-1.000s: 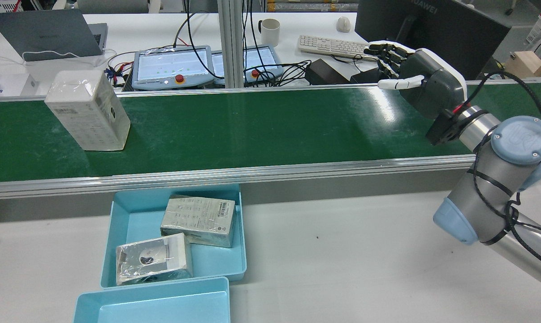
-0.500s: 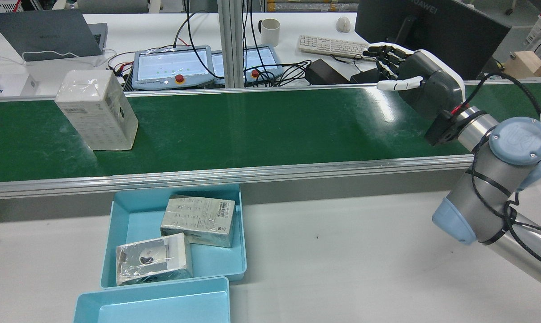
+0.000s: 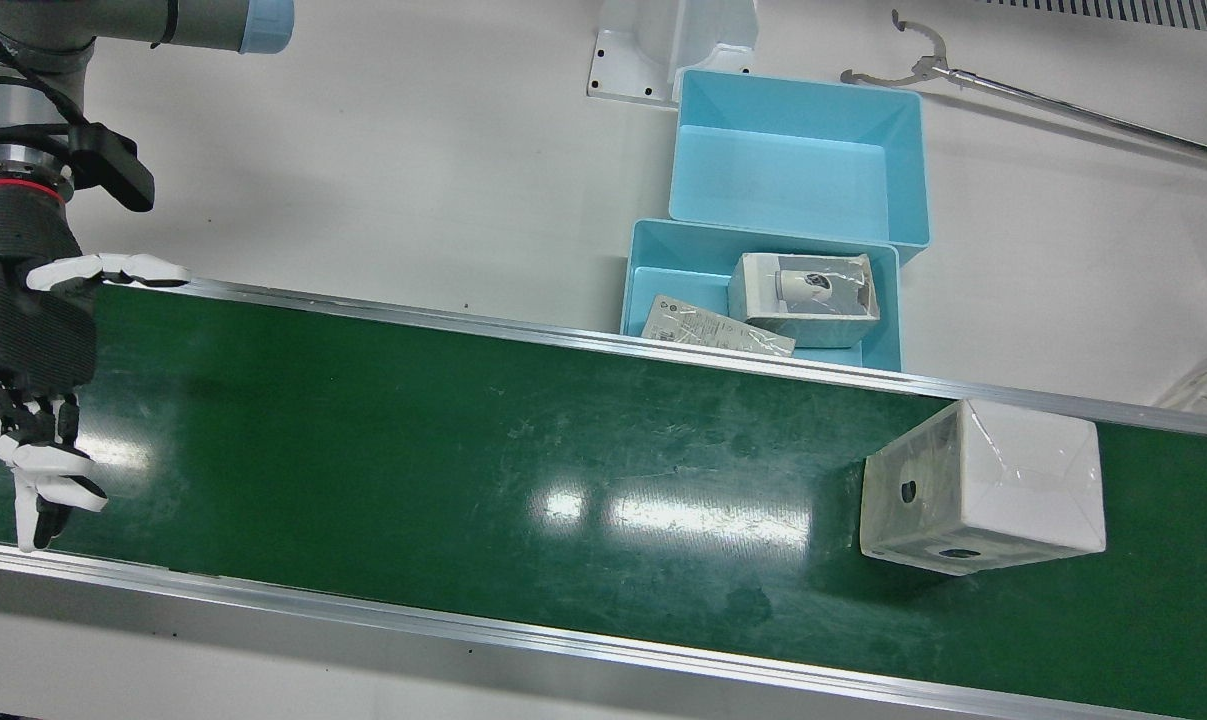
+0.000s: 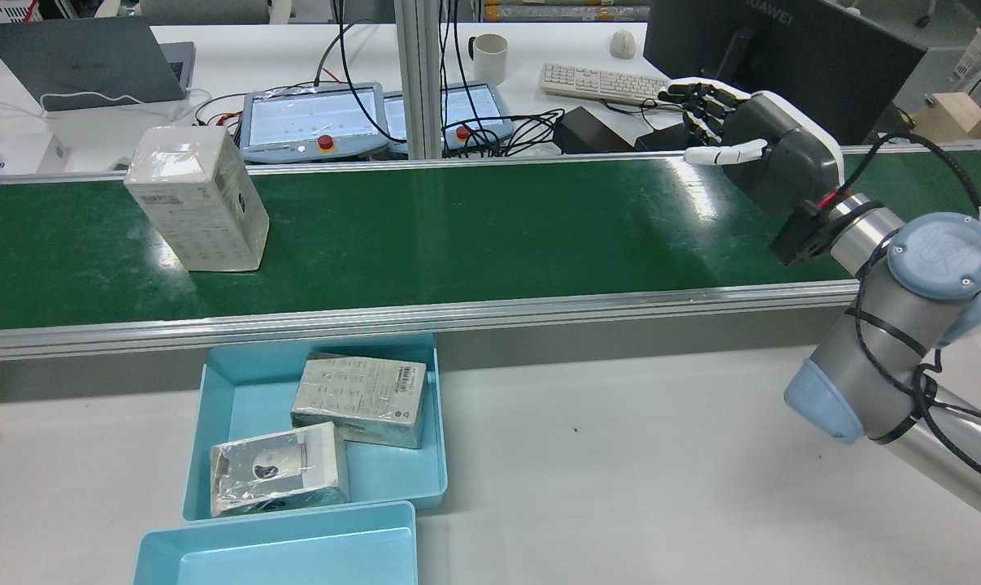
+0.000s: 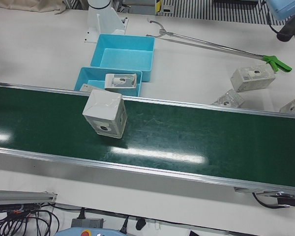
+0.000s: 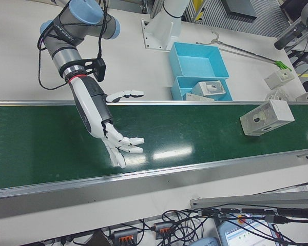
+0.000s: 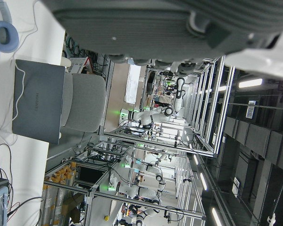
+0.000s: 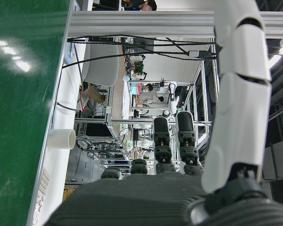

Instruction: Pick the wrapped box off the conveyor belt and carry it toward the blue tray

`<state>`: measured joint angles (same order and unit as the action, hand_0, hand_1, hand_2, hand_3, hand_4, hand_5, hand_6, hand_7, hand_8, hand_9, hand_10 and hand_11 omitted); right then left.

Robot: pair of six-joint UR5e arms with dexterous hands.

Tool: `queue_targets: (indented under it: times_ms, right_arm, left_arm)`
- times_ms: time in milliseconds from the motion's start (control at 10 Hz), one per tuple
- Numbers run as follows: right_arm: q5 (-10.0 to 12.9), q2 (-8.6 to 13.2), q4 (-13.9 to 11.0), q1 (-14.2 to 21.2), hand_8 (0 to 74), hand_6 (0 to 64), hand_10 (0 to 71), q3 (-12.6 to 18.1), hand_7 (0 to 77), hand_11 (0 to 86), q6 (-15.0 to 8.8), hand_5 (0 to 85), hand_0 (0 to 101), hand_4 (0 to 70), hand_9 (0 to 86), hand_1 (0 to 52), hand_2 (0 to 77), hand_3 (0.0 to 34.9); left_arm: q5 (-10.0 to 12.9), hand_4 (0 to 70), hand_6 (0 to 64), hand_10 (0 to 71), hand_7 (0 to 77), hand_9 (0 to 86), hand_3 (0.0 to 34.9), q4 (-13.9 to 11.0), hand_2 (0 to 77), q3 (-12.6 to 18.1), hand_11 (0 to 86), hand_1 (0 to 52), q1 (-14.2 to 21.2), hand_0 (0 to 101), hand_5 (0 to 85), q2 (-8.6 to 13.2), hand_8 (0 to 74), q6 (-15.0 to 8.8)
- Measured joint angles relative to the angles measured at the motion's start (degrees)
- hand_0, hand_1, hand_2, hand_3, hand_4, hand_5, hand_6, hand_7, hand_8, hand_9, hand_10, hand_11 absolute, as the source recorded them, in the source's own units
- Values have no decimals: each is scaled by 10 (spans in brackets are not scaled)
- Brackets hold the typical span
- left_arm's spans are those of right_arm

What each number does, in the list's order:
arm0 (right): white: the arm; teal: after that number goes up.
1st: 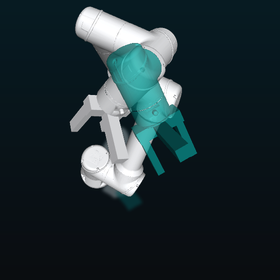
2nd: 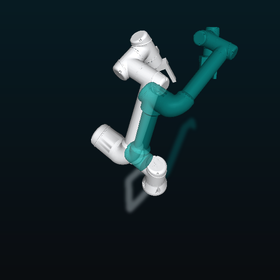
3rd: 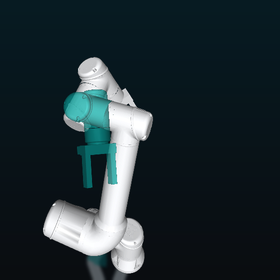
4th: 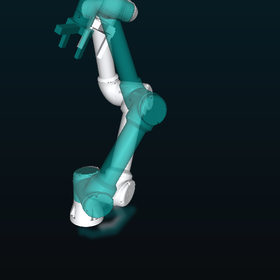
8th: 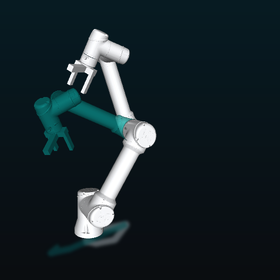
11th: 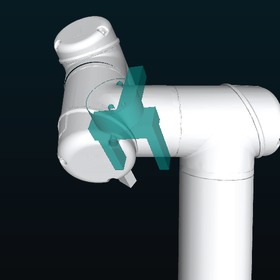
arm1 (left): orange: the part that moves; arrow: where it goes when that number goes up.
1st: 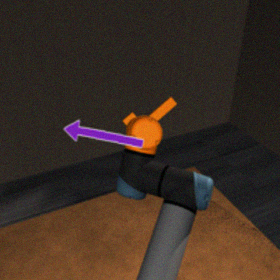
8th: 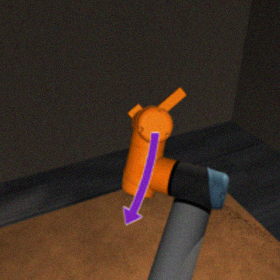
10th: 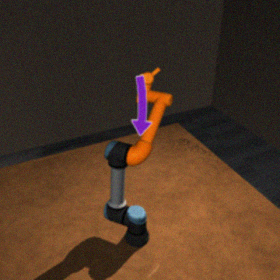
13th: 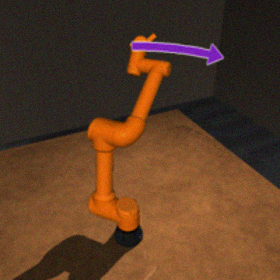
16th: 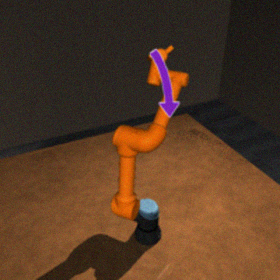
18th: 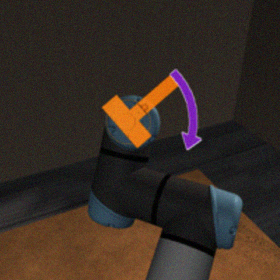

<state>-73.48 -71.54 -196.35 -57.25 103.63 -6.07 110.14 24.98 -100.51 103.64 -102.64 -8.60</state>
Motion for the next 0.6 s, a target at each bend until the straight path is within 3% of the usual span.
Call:
queue_targets:
  times_ms: [600]
  right_arm:
    - [0, 0, 1, 5, 5, 55, 0, -8, 196, 16, 0, 251, 467, 136, 44, 125, 147, 56]
  left_arm:
    - [0, 0, 0, 5, 5, 0, 0, 0, 11, 0, 0, 0, 0, 0, 5, 0, 5, 0]
